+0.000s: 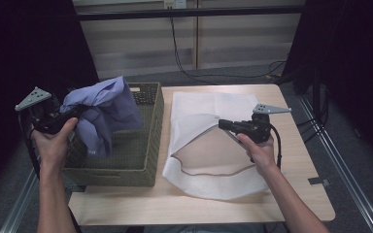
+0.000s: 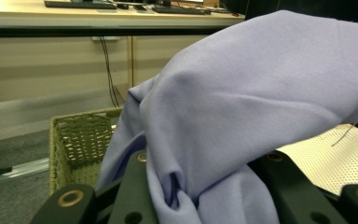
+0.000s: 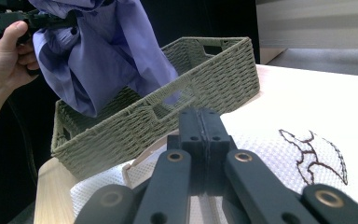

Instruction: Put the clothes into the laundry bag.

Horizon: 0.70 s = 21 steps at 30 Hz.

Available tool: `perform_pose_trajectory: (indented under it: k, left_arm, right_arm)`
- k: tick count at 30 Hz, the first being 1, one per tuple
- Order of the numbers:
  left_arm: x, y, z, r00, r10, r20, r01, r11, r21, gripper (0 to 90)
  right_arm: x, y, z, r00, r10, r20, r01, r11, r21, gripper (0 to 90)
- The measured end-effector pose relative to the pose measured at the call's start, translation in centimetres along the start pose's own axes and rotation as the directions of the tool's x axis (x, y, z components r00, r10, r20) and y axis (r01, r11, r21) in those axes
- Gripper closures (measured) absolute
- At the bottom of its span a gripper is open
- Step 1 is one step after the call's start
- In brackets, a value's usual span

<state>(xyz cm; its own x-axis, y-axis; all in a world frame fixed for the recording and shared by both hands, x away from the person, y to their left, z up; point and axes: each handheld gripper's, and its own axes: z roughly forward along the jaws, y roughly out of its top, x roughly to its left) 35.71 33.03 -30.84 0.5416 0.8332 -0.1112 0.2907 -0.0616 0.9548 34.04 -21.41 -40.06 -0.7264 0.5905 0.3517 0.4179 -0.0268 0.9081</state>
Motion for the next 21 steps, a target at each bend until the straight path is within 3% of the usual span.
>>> perform_pose_trajectory:
  k: [10,21]
  left_arm:
    - [-0.6,0.9,-0.9,0.9999,0.009,-0.010,-0.009,0.9989,-0.045,72.0]
    - [-1.3,1.6,-2.0,0.9996,-0.003,0.030,0.007,0.9932,-0.116,72.0]
  right_arm:
    - [0.0,0.0,0.0,1.0000,0.000,-0.007,0.000,1.000,0.001,90.0]
    - [0.0,0.0,0.0,1.0000,0.000,-0.004,0.000,1.000,0.001,90.0]
